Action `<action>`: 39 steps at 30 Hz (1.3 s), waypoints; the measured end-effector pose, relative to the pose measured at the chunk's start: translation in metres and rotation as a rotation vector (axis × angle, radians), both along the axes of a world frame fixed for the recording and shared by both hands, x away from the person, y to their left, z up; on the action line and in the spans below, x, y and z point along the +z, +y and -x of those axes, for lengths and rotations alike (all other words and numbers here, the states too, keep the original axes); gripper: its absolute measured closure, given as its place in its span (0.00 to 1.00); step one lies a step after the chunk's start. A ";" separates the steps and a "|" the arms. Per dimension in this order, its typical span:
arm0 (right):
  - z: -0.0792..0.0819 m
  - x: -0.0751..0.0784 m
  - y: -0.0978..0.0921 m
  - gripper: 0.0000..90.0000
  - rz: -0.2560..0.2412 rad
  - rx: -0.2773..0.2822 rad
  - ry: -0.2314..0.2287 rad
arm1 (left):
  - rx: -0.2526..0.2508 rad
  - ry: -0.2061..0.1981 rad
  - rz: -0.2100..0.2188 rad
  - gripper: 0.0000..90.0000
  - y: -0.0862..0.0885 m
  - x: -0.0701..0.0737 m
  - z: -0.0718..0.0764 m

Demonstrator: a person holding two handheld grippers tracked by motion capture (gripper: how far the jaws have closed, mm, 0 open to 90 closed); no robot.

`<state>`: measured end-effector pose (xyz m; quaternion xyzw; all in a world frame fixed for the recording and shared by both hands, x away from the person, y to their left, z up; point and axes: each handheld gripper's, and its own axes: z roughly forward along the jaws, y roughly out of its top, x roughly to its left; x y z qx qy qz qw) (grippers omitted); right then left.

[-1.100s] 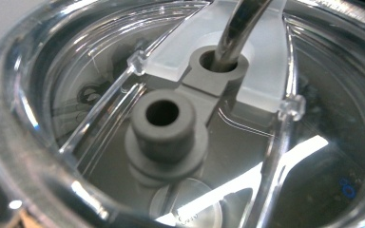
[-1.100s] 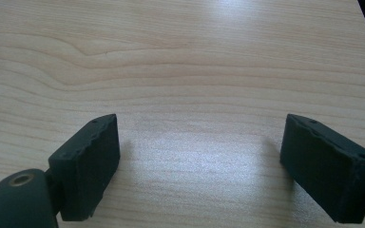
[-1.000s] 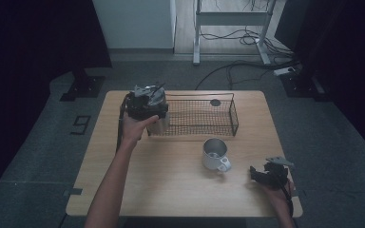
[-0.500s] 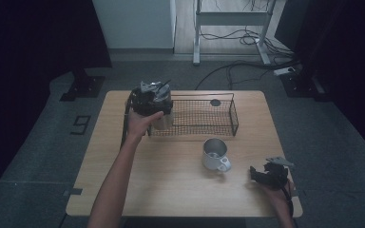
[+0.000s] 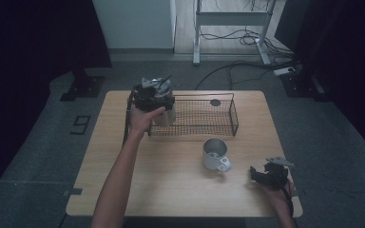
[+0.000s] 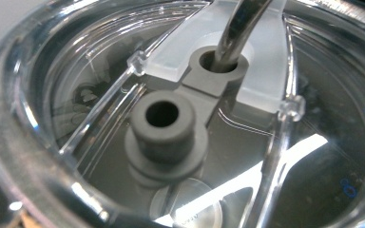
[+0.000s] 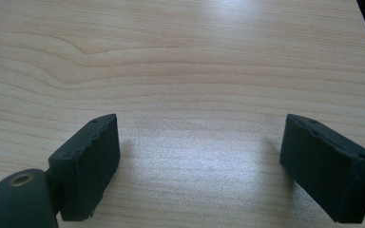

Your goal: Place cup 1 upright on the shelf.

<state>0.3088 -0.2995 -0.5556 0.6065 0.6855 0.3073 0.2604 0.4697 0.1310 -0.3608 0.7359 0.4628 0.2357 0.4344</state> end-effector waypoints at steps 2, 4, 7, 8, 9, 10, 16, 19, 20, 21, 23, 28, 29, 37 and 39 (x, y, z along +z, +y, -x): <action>0.000 0.000 0.000 0.14 0.000 0.000 0.000 | 0.003 -0.003 -0.010 0.04 0.000 0.001 -0.001; 0.000 0.000 0.000 0.14 0.000 0.000 0.000 | 0.004 -0.003 -0.010 0.04 0.000 0.001 -0.004; 0.000 0.000 0.000 0.14 0.000 0.000 0.000 | 0.006 -0.002 0.005 0.04 0.001 0.001 -0.008; 0.000 0.000 0.000 0.15 0.000 0.000 0.000 | 0.005 -0.001 0.005 0.04 0.002 0.000 -0.009; 0.000 0.000 0.000 0.14 0.000 0.000 0.000 | 0.008 0.002 0.000 0.04 0.002 0.000 -0.011; 0.000 0.000 0.000 0.14 0.000 0.000 0.000 | 0.012 0.003 -0.003 0.04 0.002 -0.001 -0.012; 0.000 0.000 0.000 0.14 0.000 0.000 0.000 | 0.022 0.009 -0.021 0.04 0.003 -0.006 -0.021; 0.000 0.000 0.000 0.14 0.000 0.000 0.000 | 0.028 0.014 -0.023 0.04 0.002 -0.008 -0.025; 0.000 0.000 0.000 0.14 0.000 0.000 0.000 | 0.029 0.017 -0.024 0.04 0.001 -0.010 -0.026; 0.000 0.000 0.000 0.14 0.000 0.000 0.000 | 0.030 0.019 -0.025 0.04 0.000 -0.011 -0.027; 0.000 0.000 0.000 0.14 0.000 0.000 0.000 | 0.031 0.019 -0.026 0.04 -0.002 -0.012 -0.029; 0.000 0.000 0.000 0.14 0.001 0.001 0.000 | 0.026 0.020 -0.036 0.04 -0.006 -0.014 -0.033; 0.000 0.000 0.000 0.14 0.000 0.000 0.000 | 0.025 0.020 -0.034 0.05 -0.006 -0.014 -0.033; 0.000 0.000 0.000 0.14 0.000 0.000 0.000 | 0.025 0.021 -0.041 0.04 -0.012 -0.019 -0.038; 0.000 0.000 0.000 0.14 0.000 0.000 0.000 | 0.027 0.024 -0.046 0.04 -0.012 -0.021 -0.041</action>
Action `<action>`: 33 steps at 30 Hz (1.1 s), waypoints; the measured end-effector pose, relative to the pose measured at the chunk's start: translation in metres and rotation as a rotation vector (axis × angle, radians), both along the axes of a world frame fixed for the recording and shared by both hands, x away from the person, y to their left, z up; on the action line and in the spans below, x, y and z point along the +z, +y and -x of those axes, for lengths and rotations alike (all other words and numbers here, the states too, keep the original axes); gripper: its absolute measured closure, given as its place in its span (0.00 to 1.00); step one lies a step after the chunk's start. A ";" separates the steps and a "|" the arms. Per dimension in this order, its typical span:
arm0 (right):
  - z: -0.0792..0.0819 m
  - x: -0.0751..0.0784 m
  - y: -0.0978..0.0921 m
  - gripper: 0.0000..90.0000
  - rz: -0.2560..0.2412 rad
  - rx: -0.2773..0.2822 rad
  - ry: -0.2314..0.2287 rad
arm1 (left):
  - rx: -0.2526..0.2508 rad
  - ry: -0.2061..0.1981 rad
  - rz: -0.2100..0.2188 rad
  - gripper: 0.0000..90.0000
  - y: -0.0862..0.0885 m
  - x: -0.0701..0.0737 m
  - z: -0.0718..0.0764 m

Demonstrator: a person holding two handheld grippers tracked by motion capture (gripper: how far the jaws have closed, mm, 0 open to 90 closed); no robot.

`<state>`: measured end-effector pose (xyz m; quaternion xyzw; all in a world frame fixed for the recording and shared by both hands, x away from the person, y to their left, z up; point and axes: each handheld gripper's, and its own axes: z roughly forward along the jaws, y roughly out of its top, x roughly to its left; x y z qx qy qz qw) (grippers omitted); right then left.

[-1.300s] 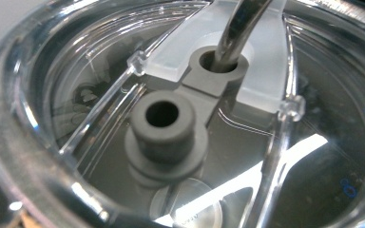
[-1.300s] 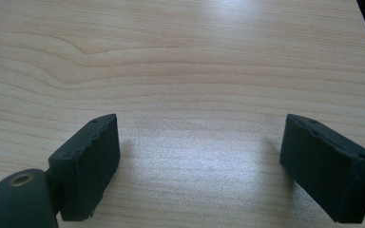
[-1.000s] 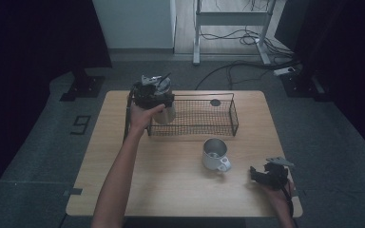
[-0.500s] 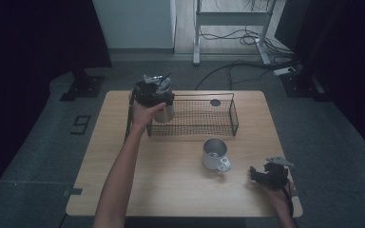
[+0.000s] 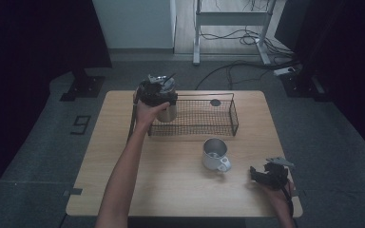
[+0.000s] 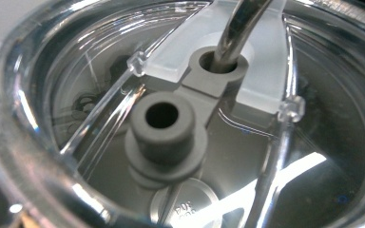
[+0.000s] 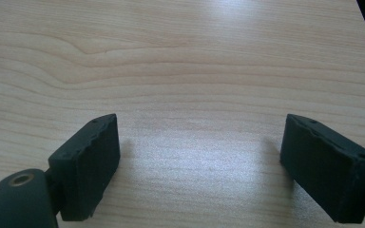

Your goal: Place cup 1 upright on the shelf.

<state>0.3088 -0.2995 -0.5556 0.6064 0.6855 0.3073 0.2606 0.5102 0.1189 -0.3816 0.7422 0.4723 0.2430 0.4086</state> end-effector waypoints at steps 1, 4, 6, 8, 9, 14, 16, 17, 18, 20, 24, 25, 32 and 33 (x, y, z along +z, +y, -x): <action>0.000 0.000 0.000 0.14 0.000 0.000 0.000 | 0.001 0.001 0.001 0.04 0.000 -0.001 -0.001; 0.000 0.000 0.000 0.14 0.000 0.000 0.000 | 0.000 0.004 -0.002 0.04 -0.001 -0.003 -0.004; 0.000 0.000 0.000 0.14 0.001 0.001 0.000 | 0.006 0.006 0.008 0.04 -0.001 -0.004 -0.006; 0.000 0.000 0.000 0.14 -0.001 0.001 -0.001 | 0.008 0.009 0.012 0.04 -0.001 -0.007 -0.008; 0.000 0.000 0.000 0.14 0.001 0.000 0.000 | 0.008 0.010 0.010 0.04 -0.001 -0.008 -0.008; 0.000 0.000 0.000 0.14 0.001 0.001 0.000 | 0.008 0.017 0.005 0.04 -0.004 -0.013 -0.012; 0.000 0.000 0.000 0.14 0.001 0.000 0.000 | 0.011 0.014 -0.002 0.04 -0.005 -0.015 -0.012; 0.000 0.000 0.000 0.14 0.001 0.001 0.000 | 0.009 0.014 -0.004 0.04 -0.006 -0.016 -0.013; 0.000 0.000 0.000 0.14 0.001 0.001 0.000 | 0.007 0.015 -0.007 0.04 -0.006 -0.017 -0.013; 0.000 0.000 0.000 0.14 0.001 0.001 0.000 | 0.005 0.019 -0.003 0.04 -0.008 -0.019 -0.014; 0.000 0.000 0.000 0.14 0.001 0.001 0.000 | 0.001 0.023 -0.013 0.04 -0.010 -0.023 -0.016; 0.000 0.000 0.000 0.14 0.001 0.001 0.000 | 0.000 0.026 -0.013 0.04 -0.011 -0.024 -0.016; 0.000 0.000 0.000 0.14 0.001 0.001 0.000 | -0.002 0.041 -0.019 0.04 -0.014 -0.033 -0.019; 0.000 0.000 0.000 0.14 0.001 0.001 0.000 | 0.001 0.042 -0.019 0.04 -0.014 -0.035 -0.019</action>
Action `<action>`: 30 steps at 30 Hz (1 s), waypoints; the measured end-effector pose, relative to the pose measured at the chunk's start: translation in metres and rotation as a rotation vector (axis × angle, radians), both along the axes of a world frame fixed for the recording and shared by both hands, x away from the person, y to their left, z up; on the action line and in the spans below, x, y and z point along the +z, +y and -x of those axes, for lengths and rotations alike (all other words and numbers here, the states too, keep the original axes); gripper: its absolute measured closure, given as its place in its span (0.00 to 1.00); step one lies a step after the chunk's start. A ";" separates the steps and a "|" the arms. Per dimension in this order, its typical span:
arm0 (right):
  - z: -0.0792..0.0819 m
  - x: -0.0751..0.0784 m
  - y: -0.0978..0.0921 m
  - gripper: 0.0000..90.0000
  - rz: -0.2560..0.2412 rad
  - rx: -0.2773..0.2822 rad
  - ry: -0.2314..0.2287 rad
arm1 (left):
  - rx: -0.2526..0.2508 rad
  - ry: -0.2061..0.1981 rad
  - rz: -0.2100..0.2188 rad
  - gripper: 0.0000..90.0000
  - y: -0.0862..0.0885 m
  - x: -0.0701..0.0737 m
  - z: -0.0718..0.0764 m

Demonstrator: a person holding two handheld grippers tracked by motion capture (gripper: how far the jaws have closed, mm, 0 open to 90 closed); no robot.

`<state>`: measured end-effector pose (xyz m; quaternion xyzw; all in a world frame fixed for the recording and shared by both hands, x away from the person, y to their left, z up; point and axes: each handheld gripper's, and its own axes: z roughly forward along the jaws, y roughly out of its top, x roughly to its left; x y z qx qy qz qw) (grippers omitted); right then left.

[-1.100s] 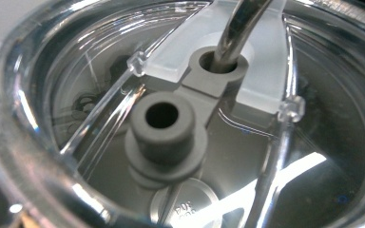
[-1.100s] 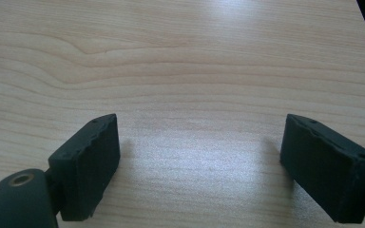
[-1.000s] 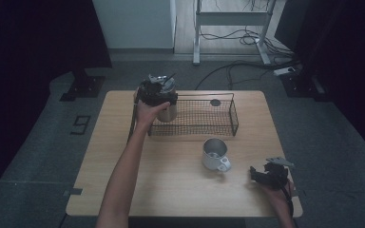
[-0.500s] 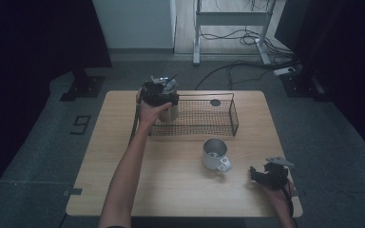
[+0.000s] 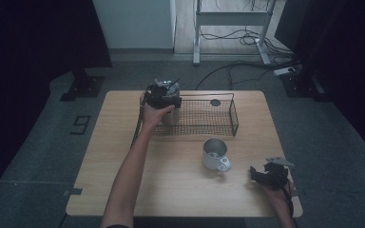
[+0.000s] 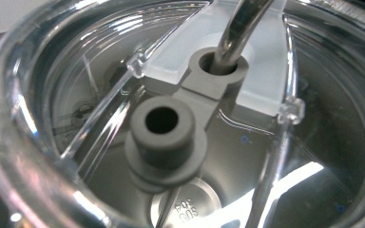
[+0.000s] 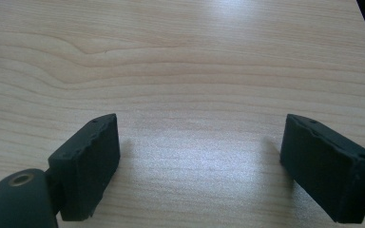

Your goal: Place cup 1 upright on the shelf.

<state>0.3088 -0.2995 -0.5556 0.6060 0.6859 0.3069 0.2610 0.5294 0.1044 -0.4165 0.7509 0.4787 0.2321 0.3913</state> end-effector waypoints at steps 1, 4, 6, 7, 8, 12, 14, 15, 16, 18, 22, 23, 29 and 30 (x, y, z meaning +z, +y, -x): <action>0.000 0.000 0.000 0.14 0.000 0.000 0.000 | 0.001 0.005 -0.001 0.04 0.000 -0.001 0.000; 0.000 0.000 0.000 0.14 0.000 0.000 0.000 | 0.006 0.008 0.000 0.04 0.001 -0.005 -0.001; 0.000 0.000 0.000 0.14 0.000 0.000 0.000 | 0.008 0.009 0.002 0.04 0.001 -0.007 -0.001; 0.000 0.000 0.000 0.14 0.000 0.000 0.000 | 0.010 0.011 0.005 0.04 0.002 -0.007 -0.001; 0.000 0.000 0.000 0.14 0.000 0.000 0.000 | 0.012 0.013 0.005 0.04 0.003 -0.008 -0.002; 0.000 0.000 0.000 0.14 0.000 0.000 0.000 | 0.014 0.020 -0.003 0.04 0.002 -0.013 -0.002; 0.000 0.000 0.000 0.14 0.000 0.000 0.000 | 0.017 0.022 0.000 0.04 0.002 -0.015 -0.002; 0.000 0.000 0.000 0.15 0.000 0.000 0.000 | 0.012 0.023 -0.001 0.04 0.001 -0.016 -0.001; 0.000 0.000 0.000 0.15 0.000 0.000 0.000 | 0.012 0.025 0.000 0.04 0.001 -0.016 -0.001; 0.000 0.000 0.000 0.15 0.000 0.000 0.000 | 0.015 0.031 -0.001 0.04 0.000 -0.019 -0.002; 0.000 0.000 0.000 0.14 0.000 0.000 0.000 | 0.013 0.038 -0.008 0.04 -0.002 -0.025 -0.002; 0.000 0.000 0.000 0.15 0.000 0.000 0.000 | 0.013 0.041 -0.010 0.04 -0.003 -0.026 -0.002; 0.000 0.000 0.000 0.15 0.000 0.000 0.000 | 0.013 0.054 -0.018 0.04 -0.003 -0.032 -0.002; 0.000 0.000 0.000 0.15 0.000 0.000 0.000 | 0.014 0.055 -0.017 0.04 -0.004 -0.033 -0.002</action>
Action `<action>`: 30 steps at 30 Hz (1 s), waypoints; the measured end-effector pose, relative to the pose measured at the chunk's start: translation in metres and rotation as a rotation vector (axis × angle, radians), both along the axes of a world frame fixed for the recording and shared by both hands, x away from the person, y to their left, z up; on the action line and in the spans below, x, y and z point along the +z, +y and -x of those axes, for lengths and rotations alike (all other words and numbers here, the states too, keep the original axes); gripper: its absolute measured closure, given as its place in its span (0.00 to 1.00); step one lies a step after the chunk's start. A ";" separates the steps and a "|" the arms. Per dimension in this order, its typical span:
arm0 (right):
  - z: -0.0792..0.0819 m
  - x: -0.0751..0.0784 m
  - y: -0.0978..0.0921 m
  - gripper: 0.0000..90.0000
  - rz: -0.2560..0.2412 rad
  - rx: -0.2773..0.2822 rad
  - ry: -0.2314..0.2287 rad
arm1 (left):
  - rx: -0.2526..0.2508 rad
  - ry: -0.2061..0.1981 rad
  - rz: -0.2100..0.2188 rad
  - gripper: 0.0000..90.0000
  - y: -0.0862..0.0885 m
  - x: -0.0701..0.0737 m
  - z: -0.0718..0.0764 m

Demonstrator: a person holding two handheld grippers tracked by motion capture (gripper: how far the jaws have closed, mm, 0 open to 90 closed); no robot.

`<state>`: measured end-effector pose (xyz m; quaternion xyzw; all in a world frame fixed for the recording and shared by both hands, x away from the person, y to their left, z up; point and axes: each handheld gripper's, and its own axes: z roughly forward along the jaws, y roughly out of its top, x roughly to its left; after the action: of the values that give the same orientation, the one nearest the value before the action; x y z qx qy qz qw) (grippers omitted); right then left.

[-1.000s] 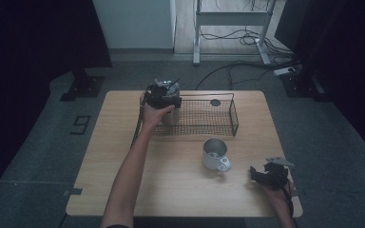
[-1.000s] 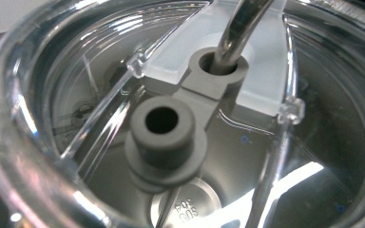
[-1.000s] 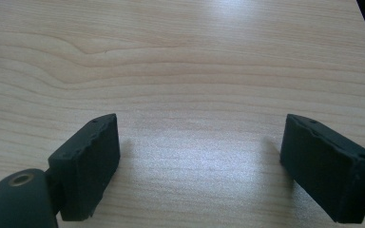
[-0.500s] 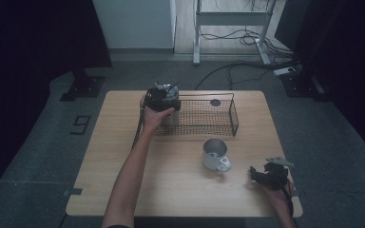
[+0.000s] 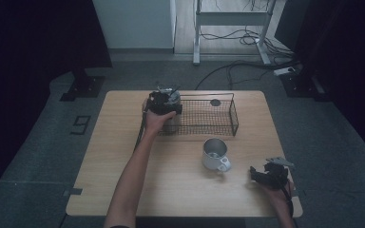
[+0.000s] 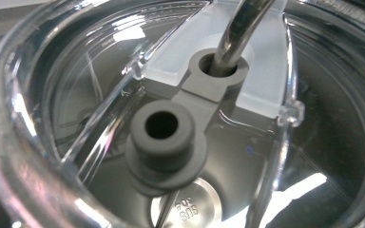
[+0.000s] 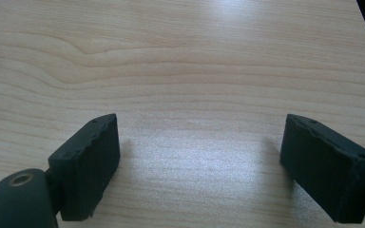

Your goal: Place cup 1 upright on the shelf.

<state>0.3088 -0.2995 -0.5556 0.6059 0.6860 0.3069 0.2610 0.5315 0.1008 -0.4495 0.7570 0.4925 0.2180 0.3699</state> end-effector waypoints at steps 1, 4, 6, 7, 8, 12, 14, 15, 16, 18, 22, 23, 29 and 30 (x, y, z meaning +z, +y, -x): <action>0.000 0.000 0.000 0.14 0.000 0.000 0.000 | -0.003 0.001 -0.003 0.04 0.000 -0.001 0.000; 0.000 0.000 0.000 0.15 0.000 0.000 0.000 | -0.008 0.008 -0.002 0.04 -0.001 -0.004 0.000; 0.000 0.000 0.000 0.15 0.000 0.000 0.000 | -0.015 0.012 -0.013 0.04 -0.003 -0.006 0.001; 0.000 0.000 0.000 0.15 0.000 0.000 0.000 | -0.016 0.006 -0.016 0.04 -0.004 -0.007 0.001; 0.000 0.000 0.000 0.15 0.000 0.000 0.000 | -0.016 0.004 -0.018 0.04 -0.004 -0.006 0.002; 0.000 0.000 0.000 0.15 0.000 0.000 0.000 | -0.021 0.007 -0.021 0.04 -0.005 -0.007 0.002; 0.000 0.000 0.000 0.15 0.000 0.000 0.000 | -0.022 0.011 -0.017 0.04 -0.004 -0.007 0.003; 0.000 0.000 0.000 0.14 0.000 0.000 0.000 | -0.017 0.012 -0.008 0.04 -0.004 -0.007 0.004; 0.000 0.000 0.000 0.15 0.000 0.000 0.000 | -0.015 0.012 -0.008 0.04 -0.004 -0.007 0.004; 0.000 0.000 0.000 0.14 0.000 0.000 0.000 | -0.016 0.012 -0.006 0.03 -0.003 -0.008 0.006; 0.000 0.000 0.000 0.15 -0.001 0.000 -0.001 | -0.008 0.012 -0.001 0.03 -0.002 -0.008 0.008; 0.000 0.000 0.000 0.15 -0.001 0.001 -0.001 | -0.006 0.013 0.000 0.03 -0.002 -0.008 0.008; 0.000 0.000 0.000 0.15 -0.001 0.001 -0.001 | 0.004 0.000 0.025 0.02 0.000 -0.002 0.010; 0.000 0.000 0.000 0.15 -0.001 0.001 -0.001 | 0.004 -0.002 0.025 0.02 0.000 0.000 0.011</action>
<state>0.3089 -0.2994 -0.5557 0.6056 0.6858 0.3079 0.2609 0.5202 0.1009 -0.4497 0.7511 0.4965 0.2133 0.3793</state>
